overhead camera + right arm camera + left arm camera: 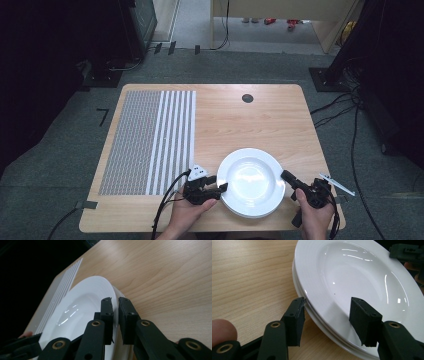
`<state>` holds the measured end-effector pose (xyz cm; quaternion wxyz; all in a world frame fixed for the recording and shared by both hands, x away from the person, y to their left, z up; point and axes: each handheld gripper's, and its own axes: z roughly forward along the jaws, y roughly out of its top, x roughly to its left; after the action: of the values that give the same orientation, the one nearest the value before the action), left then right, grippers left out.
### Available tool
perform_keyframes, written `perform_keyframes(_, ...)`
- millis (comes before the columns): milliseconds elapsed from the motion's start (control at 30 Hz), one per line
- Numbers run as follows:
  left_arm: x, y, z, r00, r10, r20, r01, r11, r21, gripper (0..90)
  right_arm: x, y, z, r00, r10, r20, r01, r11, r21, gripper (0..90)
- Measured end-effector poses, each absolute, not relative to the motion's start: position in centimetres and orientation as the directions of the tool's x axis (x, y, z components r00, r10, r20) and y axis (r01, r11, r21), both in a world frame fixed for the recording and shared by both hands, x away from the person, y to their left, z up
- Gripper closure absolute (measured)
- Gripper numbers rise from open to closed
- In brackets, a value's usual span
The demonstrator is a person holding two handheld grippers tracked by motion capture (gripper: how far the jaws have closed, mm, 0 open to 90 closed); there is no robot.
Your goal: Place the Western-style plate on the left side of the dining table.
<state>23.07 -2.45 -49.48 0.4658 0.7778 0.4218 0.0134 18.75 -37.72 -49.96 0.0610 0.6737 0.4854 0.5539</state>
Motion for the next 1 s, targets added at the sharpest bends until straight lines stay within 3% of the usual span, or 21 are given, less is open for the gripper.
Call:
perform_keyframes(533,23.0,-2.6,-49.5,0.641,0.678,-0.360,0.637,-0.209,0.742,46.6,19.1,-37.5,-50.6,-0.061,0.661,0.748,0.602,-0.574,0.556,83.0)
perform_keyframes(1000,23.0,-2.6,-49.4,0.635,0.682,-0.363,0.639,-0.199,0.743,47.3,19.3,-38.0,-51.2,-0.010,0.573,0.820,0.648,-0.621,0.442,79.1)
